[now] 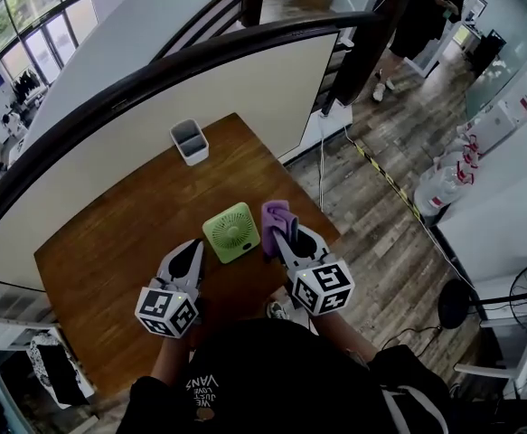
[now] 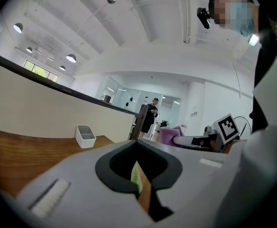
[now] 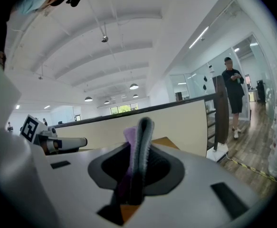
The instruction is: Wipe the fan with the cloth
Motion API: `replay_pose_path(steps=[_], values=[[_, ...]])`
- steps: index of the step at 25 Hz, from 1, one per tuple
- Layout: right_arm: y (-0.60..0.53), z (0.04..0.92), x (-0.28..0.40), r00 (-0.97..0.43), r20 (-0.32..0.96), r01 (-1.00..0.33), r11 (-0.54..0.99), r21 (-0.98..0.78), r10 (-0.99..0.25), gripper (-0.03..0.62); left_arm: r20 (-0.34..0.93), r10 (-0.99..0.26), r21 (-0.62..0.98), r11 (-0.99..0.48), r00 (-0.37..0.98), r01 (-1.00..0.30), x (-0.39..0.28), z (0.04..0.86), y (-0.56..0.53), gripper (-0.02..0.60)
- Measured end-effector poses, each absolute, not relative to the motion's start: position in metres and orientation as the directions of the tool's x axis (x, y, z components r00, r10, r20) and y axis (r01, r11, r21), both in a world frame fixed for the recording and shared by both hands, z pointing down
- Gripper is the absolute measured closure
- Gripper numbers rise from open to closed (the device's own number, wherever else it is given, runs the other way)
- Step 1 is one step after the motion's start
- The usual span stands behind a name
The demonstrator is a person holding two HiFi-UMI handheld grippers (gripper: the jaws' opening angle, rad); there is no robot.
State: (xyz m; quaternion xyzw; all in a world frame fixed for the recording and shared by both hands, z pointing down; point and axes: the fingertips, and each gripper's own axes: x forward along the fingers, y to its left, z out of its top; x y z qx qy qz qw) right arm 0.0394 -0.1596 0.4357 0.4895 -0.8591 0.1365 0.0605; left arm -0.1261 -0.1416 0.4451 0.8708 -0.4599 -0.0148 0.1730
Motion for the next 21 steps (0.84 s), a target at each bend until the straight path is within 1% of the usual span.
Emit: replay_pose_path(steps=[21], values=[[-0.156, 0.439, 0.045, -0.566, 0.26, -0.824, 0.544, -0.158, -0.782, 0.51, 0.149, -0.818, 0.315, -0.494, 0.556, -0.811, -0.114, 0.445, -0.126, 0.571]])
